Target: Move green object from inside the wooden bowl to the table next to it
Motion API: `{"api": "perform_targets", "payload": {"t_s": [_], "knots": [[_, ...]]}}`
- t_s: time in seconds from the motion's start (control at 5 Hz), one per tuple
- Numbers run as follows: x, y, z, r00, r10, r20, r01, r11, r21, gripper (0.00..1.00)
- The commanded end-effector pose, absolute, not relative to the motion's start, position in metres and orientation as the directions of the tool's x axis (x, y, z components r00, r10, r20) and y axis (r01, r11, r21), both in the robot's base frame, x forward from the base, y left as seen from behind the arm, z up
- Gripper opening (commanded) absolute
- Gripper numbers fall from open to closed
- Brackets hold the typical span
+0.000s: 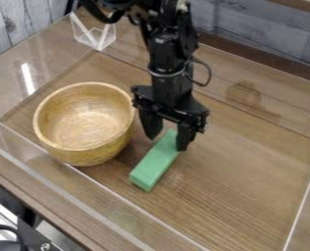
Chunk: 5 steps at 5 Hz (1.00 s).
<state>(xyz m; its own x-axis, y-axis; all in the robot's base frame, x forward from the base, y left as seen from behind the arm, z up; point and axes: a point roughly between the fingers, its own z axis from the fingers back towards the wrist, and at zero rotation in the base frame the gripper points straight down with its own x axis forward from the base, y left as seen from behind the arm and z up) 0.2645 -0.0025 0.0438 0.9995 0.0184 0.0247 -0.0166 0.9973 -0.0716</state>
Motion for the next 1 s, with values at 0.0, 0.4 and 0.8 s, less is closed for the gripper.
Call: {"api": "perform_targets", "payload": {"t_s": [0.0,0.4,0.8], "knots": [[0.278,-0.012,0.065,0.996,0.034,0.077,-0.026,0.994,-0.107,1.00],[0.273,-0.023,0.123,0.986,-0.104,0.129,0.127,0.974,-0.188,1.00],[0.262,-0.026,0.146,0.969,0.097,0.228,-0.036,0.966,-0.257,1.00]]}}
